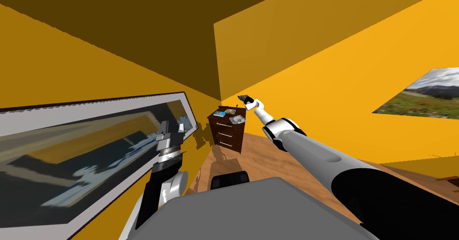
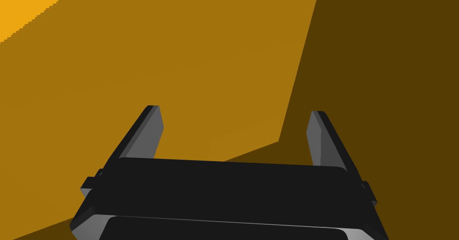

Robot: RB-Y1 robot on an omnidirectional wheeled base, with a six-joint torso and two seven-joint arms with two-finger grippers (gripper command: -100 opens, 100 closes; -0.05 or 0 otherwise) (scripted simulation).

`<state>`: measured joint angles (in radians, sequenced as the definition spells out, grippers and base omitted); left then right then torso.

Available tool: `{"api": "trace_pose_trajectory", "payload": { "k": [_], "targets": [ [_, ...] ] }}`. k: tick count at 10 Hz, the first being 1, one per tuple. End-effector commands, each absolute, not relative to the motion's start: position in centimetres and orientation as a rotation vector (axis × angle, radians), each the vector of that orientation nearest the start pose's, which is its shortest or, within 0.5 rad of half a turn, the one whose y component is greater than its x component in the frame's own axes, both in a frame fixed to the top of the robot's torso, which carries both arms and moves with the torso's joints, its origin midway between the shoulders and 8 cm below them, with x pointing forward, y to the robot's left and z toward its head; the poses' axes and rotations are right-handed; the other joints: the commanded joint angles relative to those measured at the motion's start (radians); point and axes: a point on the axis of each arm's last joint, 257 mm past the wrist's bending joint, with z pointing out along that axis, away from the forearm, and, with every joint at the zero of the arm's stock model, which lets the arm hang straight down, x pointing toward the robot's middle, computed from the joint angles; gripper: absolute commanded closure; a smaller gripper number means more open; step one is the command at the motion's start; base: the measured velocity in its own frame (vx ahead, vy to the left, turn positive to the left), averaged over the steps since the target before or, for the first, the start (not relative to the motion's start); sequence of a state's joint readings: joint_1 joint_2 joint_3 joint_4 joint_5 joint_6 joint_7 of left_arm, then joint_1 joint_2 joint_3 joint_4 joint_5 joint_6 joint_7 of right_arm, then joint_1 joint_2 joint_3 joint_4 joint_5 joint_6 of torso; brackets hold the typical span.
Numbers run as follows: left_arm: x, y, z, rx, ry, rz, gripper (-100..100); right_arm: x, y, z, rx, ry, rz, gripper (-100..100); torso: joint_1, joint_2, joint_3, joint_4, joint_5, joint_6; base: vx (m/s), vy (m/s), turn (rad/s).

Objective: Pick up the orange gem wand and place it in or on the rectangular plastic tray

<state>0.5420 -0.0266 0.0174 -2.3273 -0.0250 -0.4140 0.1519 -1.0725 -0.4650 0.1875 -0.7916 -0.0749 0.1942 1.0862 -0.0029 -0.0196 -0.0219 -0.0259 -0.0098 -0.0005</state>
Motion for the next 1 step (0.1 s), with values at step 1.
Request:
{"api": "trace_pose_trajectory", "payload": {
  "k": [1],
  "targets": [
    [34.42,29.13,1.56,-0.782,0.608,-1.373,0,76.67,-24.75,4.54,-0.048,1.498,0.03,0,0.0,0.0,0.0,0.0,0.0,0.0,0.0,0.0,0.0]
  ]
}}
